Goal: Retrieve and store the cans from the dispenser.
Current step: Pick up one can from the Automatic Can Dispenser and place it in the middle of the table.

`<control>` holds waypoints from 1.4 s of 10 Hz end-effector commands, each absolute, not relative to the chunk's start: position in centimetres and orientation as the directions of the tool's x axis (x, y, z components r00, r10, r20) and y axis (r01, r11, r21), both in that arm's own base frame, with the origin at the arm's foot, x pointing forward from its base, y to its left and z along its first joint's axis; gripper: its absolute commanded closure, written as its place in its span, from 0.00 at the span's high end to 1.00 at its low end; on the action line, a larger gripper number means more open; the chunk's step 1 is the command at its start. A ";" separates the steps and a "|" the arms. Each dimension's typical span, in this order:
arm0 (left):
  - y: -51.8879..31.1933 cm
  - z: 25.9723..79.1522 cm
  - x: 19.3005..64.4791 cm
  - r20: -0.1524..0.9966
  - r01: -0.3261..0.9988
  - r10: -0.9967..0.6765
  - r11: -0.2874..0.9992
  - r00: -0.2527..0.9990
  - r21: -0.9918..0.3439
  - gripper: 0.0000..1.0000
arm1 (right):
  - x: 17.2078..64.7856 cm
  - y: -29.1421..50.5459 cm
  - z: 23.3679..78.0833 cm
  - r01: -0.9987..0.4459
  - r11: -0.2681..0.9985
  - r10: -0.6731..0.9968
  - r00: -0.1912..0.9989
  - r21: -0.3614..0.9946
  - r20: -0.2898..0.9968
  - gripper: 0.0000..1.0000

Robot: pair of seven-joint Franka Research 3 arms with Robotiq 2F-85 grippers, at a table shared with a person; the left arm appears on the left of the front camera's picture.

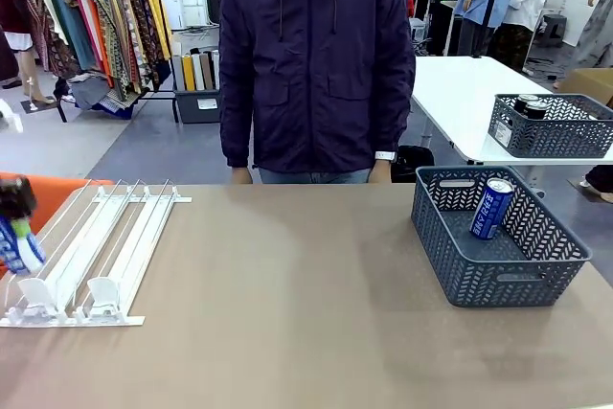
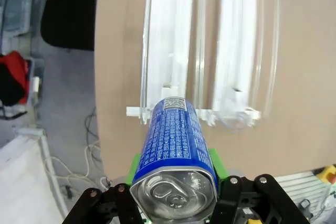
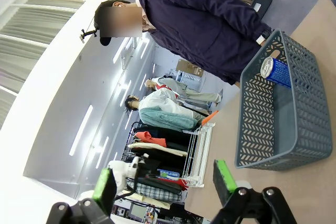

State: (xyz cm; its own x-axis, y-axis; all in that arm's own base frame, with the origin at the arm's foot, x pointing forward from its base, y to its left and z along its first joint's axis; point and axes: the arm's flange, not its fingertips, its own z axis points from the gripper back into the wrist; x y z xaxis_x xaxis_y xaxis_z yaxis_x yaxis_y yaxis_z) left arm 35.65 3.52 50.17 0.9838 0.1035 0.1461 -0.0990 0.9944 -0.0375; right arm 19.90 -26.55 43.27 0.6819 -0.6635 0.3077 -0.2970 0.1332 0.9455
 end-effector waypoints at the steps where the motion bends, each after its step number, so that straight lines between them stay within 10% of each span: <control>1: 3.2 57.1 34.0 0.257 -0.023 0.043 0.997 0.966 -0.080 0.00 | 20.1 -26.5 43.8 -0.303 0.128 -0.670 0.676 0.944 0.308 1.00; 10: 4.2 61.4 32.2 0.317 -0.025 0.059 0.994 0.947 -0.108 0.00 | 20.1 -26.5 43.8 -0.303 0.128 -0.670 0.676 0.944 0.308 1.00; 14: -11.8 60.6 42.1 0.376 0.150 -0.139 0.989 0.916 -0.001 0.00 | 20.1 -26.5 43.8 -0.303 0.128 -0.670 0.676 0.944 0.308 1.00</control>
